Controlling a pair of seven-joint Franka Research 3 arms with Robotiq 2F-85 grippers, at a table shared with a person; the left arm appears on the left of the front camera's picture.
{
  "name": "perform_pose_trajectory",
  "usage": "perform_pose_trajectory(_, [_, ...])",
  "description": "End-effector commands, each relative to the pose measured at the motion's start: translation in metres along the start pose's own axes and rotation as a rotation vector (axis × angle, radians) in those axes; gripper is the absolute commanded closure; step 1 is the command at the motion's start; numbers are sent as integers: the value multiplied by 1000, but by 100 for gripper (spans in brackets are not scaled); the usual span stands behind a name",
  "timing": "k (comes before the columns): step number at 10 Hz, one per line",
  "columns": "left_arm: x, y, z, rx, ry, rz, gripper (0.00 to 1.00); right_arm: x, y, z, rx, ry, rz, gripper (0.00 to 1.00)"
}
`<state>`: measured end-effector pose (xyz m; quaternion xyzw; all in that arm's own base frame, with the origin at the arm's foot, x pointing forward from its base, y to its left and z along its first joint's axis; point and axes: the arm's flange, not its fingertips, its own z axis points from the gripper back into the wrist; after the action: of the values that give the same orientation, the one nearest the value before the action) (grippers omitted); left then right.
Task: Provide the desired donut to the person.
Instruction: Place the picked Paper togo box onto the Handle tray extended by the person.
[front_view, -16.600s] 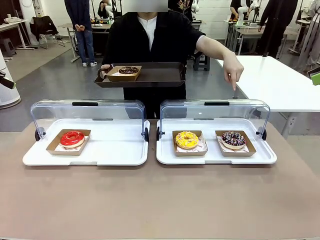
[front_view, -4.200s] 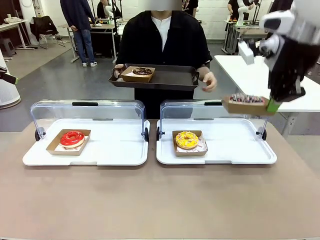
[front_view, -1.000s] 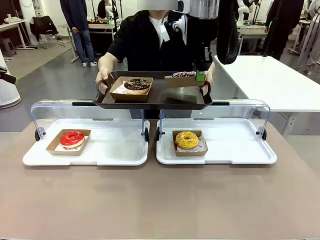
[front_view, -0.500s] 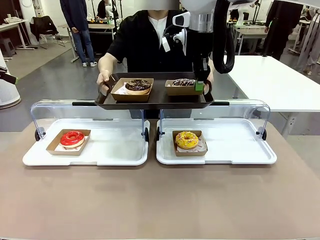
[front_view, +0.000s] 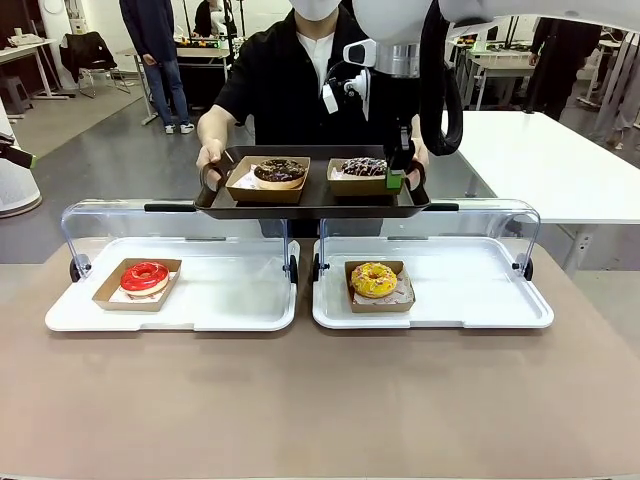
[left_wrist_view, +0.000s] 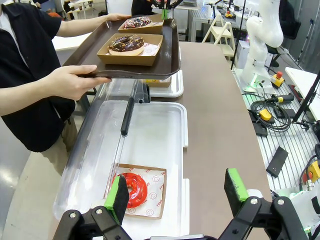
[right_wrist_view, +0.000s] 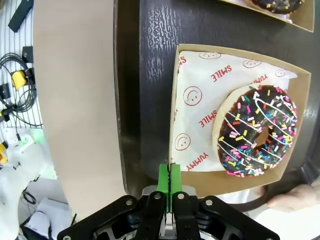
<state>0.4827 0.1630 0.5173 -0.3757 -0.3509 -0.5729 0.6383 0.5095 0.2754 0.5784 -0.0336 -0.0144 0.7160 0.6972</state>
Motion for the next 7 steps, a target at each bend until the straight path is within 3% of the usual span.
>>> perform_pose_trajectory(1, [0, -1, 1, 4, -2, 1, 0, 2, -1, 2, 14, -37, -7, 39])
perform_pose_trajectory(2, [0, -1, 1, 4, -2, 1, 0, 2, 0, 3, 15, -42, -6, 0])
perform_pose_trajectory(4, [0, -1, 1, 4, -2, 1, 0, 1, 2, 8, 10, -47, -3, 0])
perform_pose_trajectory(5, [0, -1, 1, 4, -2, 1, 0, 0, 1, 8, 12, -48, -4, 14])
perform_pose_trajectory(7, [0, -1, 1, 4, -2, 1, 0, 1, 2, 11, 10, -50, -2, 0])
